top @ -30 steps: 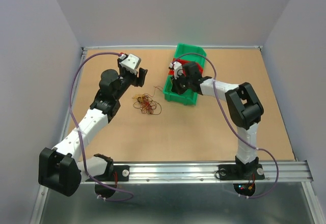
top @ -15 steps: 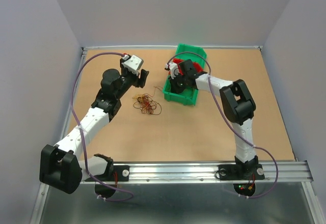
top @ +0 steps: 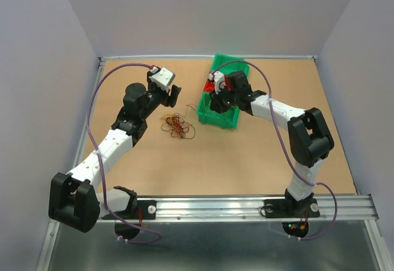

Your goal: Untangle the cables

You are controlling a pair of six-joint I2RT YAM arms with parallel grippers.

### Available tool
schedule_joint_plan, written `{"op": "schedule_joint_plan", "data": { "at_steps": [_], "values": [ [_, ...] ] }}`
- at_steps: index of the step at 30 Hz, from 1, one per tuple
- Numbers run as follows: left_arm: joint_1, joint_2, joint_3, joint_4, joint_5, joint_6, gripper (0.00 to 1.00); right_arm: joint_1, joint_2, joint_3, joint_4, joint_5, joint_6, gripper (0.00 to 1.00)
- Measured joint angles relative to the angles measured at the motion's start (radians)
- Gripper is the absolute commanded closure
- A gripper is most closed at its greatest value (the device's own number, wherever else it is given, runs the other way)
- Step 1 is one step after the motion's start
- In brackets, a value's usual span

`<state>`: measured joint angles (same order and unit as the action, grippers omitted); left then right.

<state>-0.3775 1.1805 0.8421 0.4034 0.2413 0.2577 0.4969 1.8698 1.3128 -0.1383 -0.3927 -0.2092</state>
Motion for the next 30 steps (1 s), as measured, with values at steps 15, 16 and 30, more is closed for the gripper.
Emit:
{"op": "schedule_joint_plan", "data": {
  "at_steps": [15, 16, 30],
  "values": [
    [0.0, 0.022, 0.002, -0.011, 0.033, 0.015, 0.19, 0.0, -0.09, -0.114, 0.145, 0.06, 0.072, 0.39],
    [0.0, 0.039, 0.008, -0.021, 0.039, 0.019, 0.17, 0.0, -0.108, -0.13, 0.153, 0.061, 0.077, 0.38],
    [-0.008, 0.355, 0.163, -0.261, 0.101, 0.098, 0.19, 0.0, -0.474, -0.386, 0.337, 0.2, 0.189, 0.22]
  ]
}}
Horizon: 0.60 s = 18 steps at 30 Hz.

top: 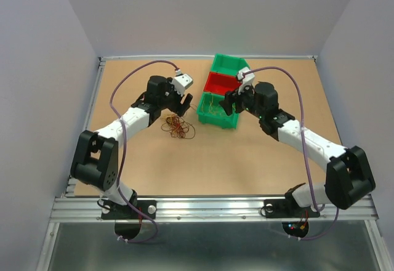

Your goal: Untangle the cables

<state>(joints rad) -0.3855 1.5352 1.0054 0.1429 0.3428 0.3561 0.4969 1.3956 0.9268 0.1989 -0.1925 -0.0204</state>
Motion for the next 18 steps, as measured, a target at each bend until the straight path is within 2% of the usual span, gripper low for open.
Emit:
{"op": "schedule_joint_plan", "data": {
  "at_steps": [4, 10, 13, 14, 15, 18],
  "values": [
    [-0.006, 0.115, 0.066, -0.042, 0.024, 0.003, 0.23, 0.0, -0.12, -0.07, 0.05, 0.018, 0.031, 0.16],
    [-0.007, 0.252, 0.136, -0.099, 0.061, 0.003, 0.3, 0.0, -0.218, -0.12, 0.094, 0.039, 0.051, 0.16],
    [-0.008, 0.314, 0.174, -0.13, 0.062, 0.002, 0.57, 0.0, -0.214, -0.12, 0.101, 0.043, 0.055, 0.16],
    [-0.008, 0.335, 0.194, -0.15, 0.061, 0.003, 0.83, 0.0, -0.21, -0.12, 0.103, 0.044, 0.056, 0.16],
    [-0.008, 0.355, 0.209, -0.158, 0.062, 0.001, 0.98, 0.0, -0.207, -0.12, 0.103, 0.044, 0.055, 0.16],
    [-0.008, 0.394, 0.241, -0.192, 0.07, 0.006, 1.0, 0.0, -0.192, -0.12, 0.103, 0.043, 0.055, 0.16]
  ]
}}
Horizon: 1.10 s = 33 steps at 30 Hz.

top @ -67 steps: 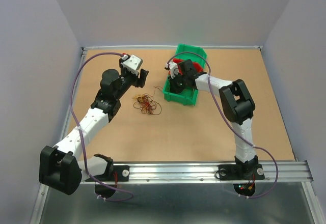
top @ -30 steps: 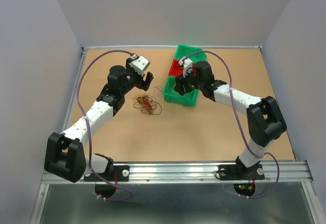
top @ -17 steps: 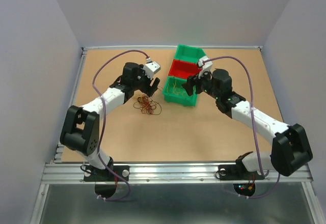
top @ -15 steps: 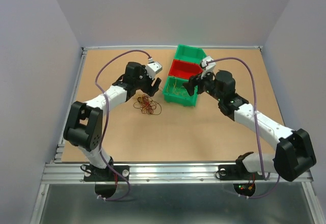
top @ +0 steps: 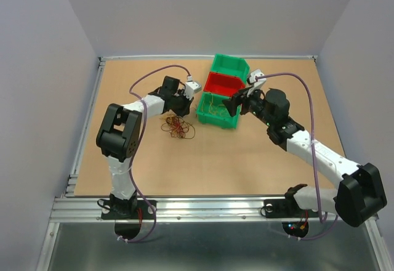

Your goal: Untangle the cables

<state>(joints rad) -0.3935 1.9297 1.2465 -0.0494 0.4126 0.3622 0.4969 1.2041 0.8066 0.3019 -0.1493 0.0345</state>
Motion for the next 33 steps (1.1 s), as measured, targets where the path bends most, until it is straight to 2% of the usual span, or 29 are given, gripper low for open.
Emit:
{"op": "schedule_joint_plan", "data": {
  "at_steps": [5, 12, 18, 20, 25, 30, 33],
  "values": [
    [0.0, -0.043, -0.02, -0.009, -0.017, 0.0, 1.0, 0.0, 0.029, -0.001, 0.018, -0.057, -0.015, 0.15],
    [-0.002, -0.362, -0.121, 0.003, -0.026, 0.0, 1.0, 0.0, 0.108, -0.016, 0.158, -0.336, -0.041, 0.12],
    [-0.023, -0.61, -0.151, 0.029, -0.014, -0.001, 1.0, 0.01, 0.206, -0.016, 0.301, -0.5, 0.035, 0.09],
    [-0.029, -0.647, -0.159, 0.027, -0.003, -0.001, 1.0, 0.029, 0.221, -0.016, 0.347, -0.513, 0.049, 0.12],
    [-0.05, -0.711, -0.145, -0.026, 0.001, -0.005, 1.0, 0.122, 0.275, -0.013, 0.465, -0.484, 0.057, 0.12],
    [-0.087, -0.739, -0.05, -0.114, 0.003, -0.009, 1.0, 0.231, 0.435, 0.072, 0.56, -0.407, 0.066, 0.16],
    [-0.111, -0.752, 0.052, -0.185, -0.002, -0.015, 1.0, 0.288, 0.583, 0.184, 0.605, -0.333, 0.071, 0.24]
  ]
}}
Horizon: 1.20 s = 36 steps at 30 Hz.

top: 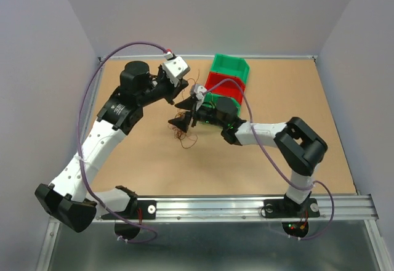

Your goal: Untangle the cables

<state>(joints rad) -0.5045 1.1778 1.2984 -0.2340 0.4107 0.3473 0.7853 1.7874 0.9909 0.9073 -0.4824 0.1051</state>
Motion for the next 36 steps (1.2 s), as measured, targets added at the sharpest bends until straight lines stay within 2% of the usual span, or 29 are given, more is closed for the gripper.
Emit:
{"op": "schedule_joint_plan", "data": {
  "at_steps": [3, 6, 12, 14, 17, 22, 25, 26, 28, 33, 36],
  "values": [
    [-0.009, 0.003, 0.153, -0.067, -0.026, -0.006, 1.0, 0.041, 0.14, 0.106, 0.023, 0.052, 0.001, 0.37],
    [-0.011, 0.005, 0.315, -0.085, -0.106, -0.007, 1.0, 0.06, 0.242, 0.176, 0.026, 0.072, 0.0, 0.44],
    [-0.01, 0.061, 0.688, -0.038, -0.375, -0.005, 1.0, 0.064, 0.287, 0.182, 0.028, 0.087, -0.006, 0.47],
    [-0.01, 0.064, 0.732, -0.005, -0.422, -0.006, 1.0, 0.064, 0.285, 0.182, 0.038, 0.086, -0.013, 0.47],
    [-0.01, 0.029, 0.706, 0.037, -0.472, -0.012, 1.0, 0.062, 0.274, 0.177, 0.045, 0.081, -0.025, 0.46],
    [-0.01, -0.033, 0.552, 0.105, -0.527, -0.019, 1.0, 0.06, 0.196, 0.106, 0.056, 0.065, -0.041, 0.43],
    [-0.01, -0.039, 0.518, 0.135, -0.576, -0.018, 1.0, 0.06, 0.121, 0.045, 0.078, 0.053, -0.054, 0.34],
    [-0.01, -0.032, 0.518, 0.137, -0.584, -0.018, 1.0, 0.06, 0.092, 0.026, 0.09, 0.05, -0.058, 0.27],
    [-0.01, -0.02, 0.518, 0.138, -0.597, -0.018, 1.0, 0.06, 0.043, -0.013, 0.111, 0.047, -0.064, 0.22],
    [-0.01, -0.034, 0.499, 0.14, -0.575, -0.03, 1.0, 0.06, -0.087, -0.109, 0.153, 0.072, -0.068, 0.17],
    [-0.01, -0.085, 0.419, 0.161, -0.509, -0.04, 1.0, 0.06, -0.138, -0.143, 0.167, 0.099, -0.071, 0.17]
  ]
}}
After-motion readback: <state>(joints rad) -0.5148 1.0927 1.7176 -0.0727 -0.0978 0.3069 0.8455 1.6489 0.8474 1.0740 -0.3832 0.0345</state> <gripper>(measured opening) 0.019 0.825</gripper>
